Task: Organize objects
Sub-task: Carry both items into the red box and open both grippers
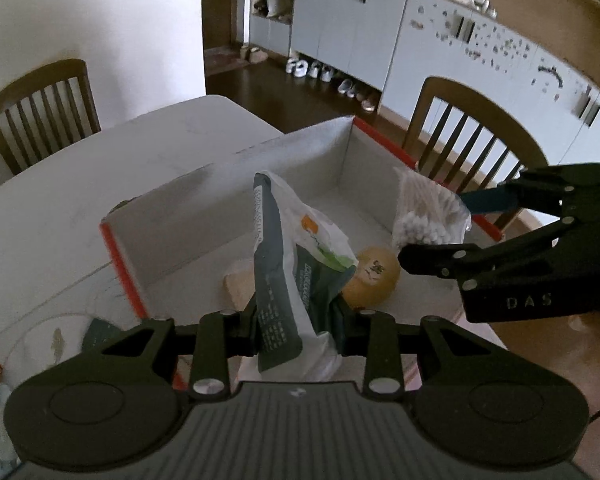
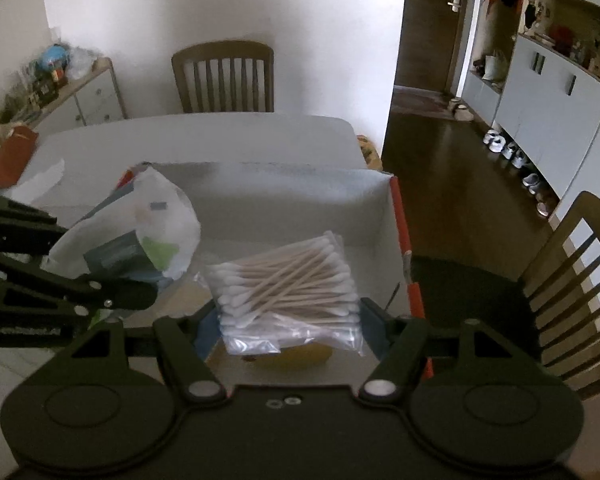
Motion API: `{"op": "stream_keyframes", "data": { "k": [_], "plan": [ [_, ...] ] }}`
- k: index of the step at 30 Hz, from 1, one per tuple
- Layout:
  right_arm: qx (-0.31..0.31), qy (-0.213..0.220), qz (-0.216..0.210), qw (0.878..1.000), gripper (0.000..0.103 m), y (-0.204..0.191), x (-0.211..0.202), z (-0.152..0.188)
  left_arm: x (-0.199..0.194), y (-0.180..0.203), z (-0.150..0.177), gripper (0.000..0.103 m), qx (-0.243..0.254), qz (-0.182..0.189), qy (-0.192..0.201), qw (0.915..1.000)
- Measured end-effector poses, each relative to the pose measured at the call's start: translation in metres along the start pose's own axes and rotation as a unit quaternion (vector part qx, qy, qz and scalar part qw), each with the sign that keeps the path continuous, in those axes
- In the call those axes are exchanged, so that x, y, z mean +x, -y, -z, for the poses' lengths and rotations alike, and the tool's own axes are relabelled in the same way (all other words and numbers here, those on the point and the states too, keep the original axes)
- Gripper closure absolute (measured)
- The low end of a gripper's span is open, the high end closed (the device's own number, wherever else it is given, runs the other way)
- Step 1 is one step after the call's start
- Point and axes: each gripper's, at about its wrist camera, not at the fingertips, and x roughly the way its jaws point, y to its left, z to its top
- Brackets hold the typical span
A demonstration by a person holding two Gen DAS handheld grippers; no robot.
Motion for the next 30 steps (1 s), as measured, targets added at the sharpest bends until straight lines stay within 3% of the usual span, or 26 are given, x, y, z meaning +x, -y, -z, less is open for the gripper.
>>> {"op": "stream_keyframes", "data": {
  "k": [8,16,20,26,30],
  "plan": [
    [-0.059,-0.021,0.032,0.998,0.033,-0.01,0.035,0.001,0.041,0.001,-0.012,0.07,0.025,-0.029,-0.035,0.9987],
    [-0.072,-0.053,0.019,0.996,0.033,-0.015,0.058,0.011,0.073,-0.01,-0.005,0.069,0.016,-0.025,-0.076,0.9966],
    [-0.072,-0.059,0.021,0.995,0.033,-0.014,0.064,0.014,0.076,-0.015,-0.005,0.065,0.009,-0.019,-0.078,0.9967],
    [-0.081,-0.056,0.017,0.995,0.032,-0.017,0.064,0.019,0.077,-0.023,-0.004,0.045,-0.002,-0.022,-0.088,0.9959],
    [-0.077,-0.047,0.021,0.996,0.025,-0.015,0.059,0.018,0.071,-0.026,-0.005,0.04,-0.012,-0.015,-0.073,0.9972]
  ]
}}
